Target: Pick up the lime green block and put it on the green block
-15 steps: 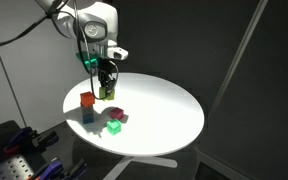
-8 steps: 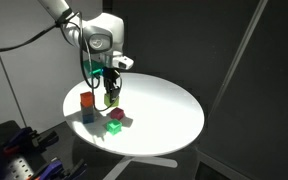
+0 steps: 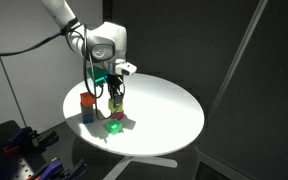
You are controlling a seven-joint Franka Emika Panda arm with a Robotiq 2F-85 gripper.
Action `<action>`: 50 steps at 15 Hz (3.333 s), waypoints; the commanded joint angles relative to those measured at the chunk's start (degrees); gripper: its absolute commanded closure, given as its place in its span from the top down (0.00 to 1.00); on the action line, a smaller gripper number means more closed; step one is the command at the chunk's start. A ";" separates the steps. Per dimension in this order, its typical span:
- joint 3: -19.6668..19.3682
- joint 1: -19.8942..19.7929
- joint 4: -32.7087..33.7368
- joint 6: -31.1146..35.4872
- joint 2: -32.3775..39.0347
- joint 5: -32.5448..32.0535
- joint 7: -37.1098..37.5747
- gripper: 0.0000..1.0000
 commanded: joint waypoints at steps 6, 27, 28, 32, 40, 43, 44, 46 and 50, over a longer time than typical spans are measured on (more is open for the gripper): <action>-0.44 -0.74 0.18 2.56 3.58 0.58 -3.24 0.27; 1.41 -2.41 -0.81 6.71 6.15 2.12 -14.89 0.27; 1.57 -2.39 -0.74 6.85 6.23 2.17 -14.88 0.27; 1.96 -2.33 -0.59 7.56 6.77 2.08 -14.71 0.27; 1.95 -2.38 -0.06 8.22 8.02 1.73 -14.35 0.27; 1.91 -2.43 0.06 8.27 8.26 1.70 -14.32 0.27; 1.90 -2.44 0.12 8.30 8.35 1.69 -14.32 0.27; 1.87 -2.49 0.29 8.26 8.57 1.67 -14.32 0.27; 1.86 -2.49 0.31 8.22 8.67 1.63 -14.30 0.27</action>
